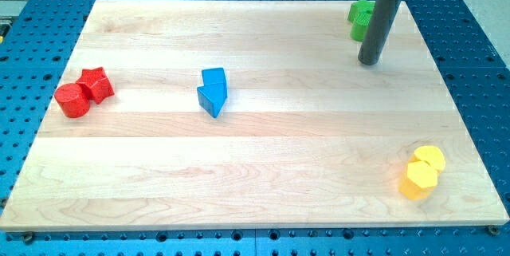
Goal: Separate the yellow hexagon from the yellow heart
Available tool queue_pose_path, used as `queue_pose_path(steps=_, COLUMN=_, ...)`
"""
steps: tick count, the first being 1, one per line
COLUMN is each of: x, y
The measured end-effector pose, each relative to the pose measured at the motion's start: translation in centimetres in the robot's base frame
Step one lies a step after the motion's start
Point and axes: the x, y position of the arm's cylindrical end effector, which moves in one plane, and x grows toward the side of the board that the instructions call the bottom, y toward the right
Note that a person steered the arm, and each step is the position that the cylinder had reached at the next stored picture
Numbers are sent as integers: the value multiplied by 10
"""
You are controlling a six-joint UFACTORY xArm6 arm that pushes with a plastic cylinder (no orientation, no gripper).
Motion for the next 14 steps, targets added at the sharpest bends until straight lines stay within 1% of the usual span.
queue_pose_path(steps=3, x=25, y=-12)
queue_pose_path(steps=4, x=70, y=36)
queue_pose_path(steps=5, x=129, y=60)
queue_pose_path(steps=6, x=183, y=44)
queue_pose_path(steps=7, x=211, y=49)
queue_pose_path(steps=8, x=214, y=84)
queue_pose_path(steps=9, x=254, y=82)
queue_pose_path(steps=10, x=265, y=69)
queue_pose_path(steps=11, x=262, y=21)
queue_pose_path(steps=13, x=243, y=-142)
queue_pose_path(steps=14, x=212, y=-152)
